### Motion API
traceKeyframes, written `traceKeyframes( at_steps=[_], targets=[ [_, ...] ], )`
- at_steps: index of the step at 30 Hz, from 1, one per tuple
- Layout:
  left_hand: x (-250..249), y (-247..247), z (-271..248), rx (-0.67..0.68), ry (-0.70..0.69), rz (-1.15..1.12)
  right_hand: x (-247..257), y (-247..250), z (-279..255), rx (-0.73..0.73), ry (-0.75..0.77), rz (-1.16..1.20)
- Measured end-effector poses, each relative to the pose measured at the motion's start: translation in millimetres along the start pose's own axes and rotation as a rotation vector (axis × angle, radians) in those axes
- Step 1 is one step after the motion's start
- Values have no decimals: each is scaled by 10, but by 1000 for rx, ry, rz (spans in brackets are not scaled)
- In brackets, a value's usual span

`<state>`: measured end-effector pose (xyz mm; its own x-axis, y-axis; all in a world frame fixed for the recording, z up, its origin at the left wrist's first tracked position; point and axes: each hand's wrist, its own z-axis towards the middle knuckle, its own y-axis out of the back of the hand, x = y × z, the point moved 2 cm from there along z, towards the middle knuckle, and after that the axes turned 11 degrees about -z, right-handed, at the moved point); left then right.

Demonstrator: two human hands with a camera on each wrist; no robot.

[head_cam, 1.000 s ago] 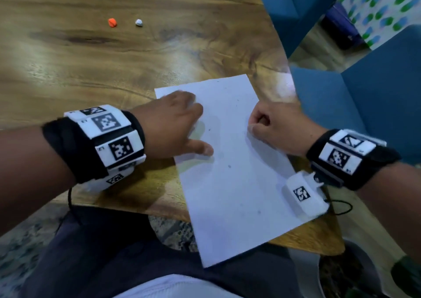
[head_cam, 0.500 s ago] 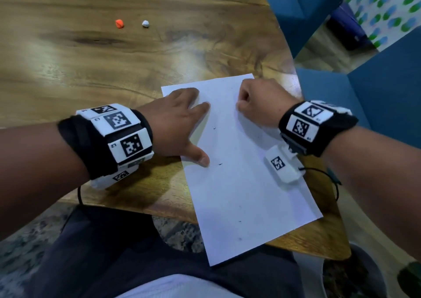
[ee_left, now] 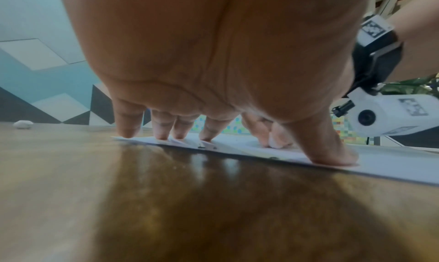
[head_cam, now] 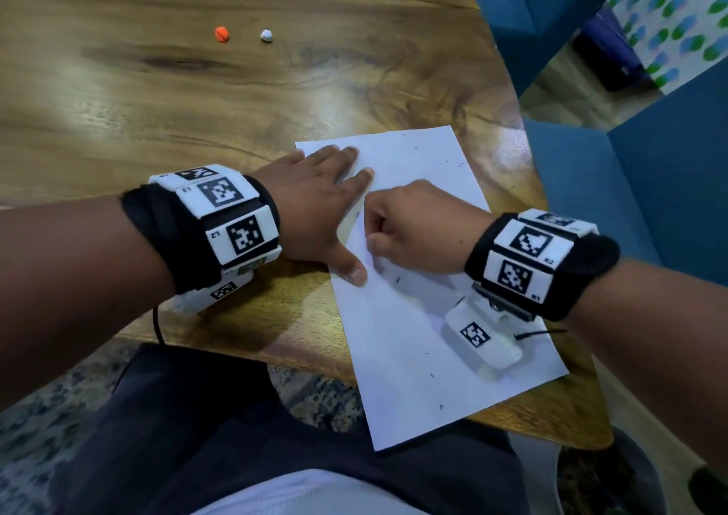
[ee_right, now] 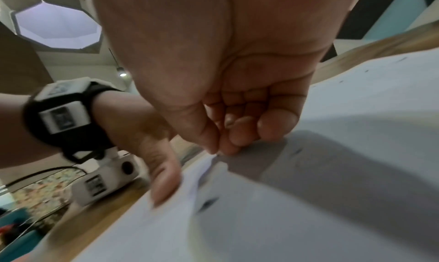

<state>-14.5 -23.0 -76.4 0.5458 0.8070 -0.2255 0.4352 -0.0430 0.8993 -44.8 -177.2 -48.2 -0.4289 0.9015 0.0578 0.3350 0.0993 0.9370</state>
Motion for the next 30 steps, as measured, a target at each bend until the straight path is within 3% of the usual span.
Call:
traceKeyframes(
  at_steps=[6, 9, 13, 18, 20, 27, 30],
  targets=[
    [-56, 50, 0, 32, 8, 34, -560, 241, 450, -126, -287, -38],
    [-54, 57, 9, 32, 7, 19, -687, 253, 523, -143, -354, -34],
    [-49, 48, 25, 37, 14, 6, -450, 128, 275, -118, -257, -56],
    [-45, 66, 45, 45, -2, 16, -23, -157, -272, -10, -22, 4],
    [-53, 77, 43, 52, -5, 26, -35, -175, -307, 9, -5, 26],
    [-59, 73, 46, 38, 26, 52, -812, 168, 16, -82, -335, -59],
    [-46, 61, 17, 16, 51, 43, -1069, 254, -76, -152, -410, 194]
  ],
)
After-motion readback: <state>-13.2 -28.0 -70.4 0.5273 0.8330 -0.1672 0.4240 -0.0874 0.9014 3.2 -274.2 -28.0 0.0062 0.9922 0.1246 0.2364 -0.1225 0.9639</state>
